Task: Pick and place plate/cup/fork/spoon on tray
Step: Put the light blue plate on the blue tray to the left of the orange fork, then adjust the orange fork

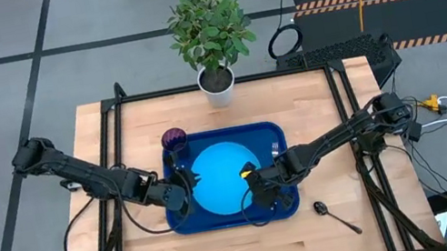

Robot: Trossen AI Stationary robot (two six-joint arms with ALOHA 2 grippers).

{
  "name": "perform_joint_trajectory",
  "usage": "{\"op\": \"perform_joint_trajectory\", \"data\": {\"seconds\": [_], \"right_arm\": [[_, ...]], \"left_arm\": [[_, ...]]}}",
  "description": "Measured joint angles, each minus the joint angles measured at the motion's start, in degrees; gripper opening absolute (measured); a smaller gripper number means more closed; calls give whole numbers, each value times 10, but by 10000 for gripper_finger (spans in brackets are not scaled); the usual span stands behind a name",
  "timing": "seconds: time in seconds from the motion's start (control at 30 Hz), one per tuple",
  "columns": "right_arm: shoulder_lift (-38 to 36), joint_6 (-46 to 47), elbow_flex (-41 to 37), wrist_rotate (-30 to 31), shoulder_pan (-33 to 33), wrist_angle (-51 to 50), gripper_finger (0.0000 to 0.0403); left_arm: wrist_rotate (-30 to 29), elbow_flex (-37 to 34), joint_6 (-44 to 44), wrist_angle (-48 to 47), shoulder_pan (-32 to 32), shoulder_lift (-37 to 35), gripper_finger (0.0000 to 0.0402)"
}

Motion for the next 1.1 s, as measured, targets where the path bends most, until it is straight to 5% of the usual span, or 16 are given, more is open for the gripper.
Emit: {"op": "perform_joint_trajectory", "data": {"seconds": [0.37, 0.6, 0.8, 1.1], "right_arm": [[0, 12, 0, 19, 0, 3, 106], [0, 13, 0, 39, -1, -15, 106], [-1, 53, -9, 135, -17, -100, 105], [-33, 127, -25, 136, -33, -125, 105]], "left_arm": [[0, 0, -3, 0, 0, 0, 51], [0, 0, -5, 0, 0, 0, 51], [0, 0, -5, 0, 0, 0, 51], [1, 0, -12, 0, -2, 0, 51]]}}
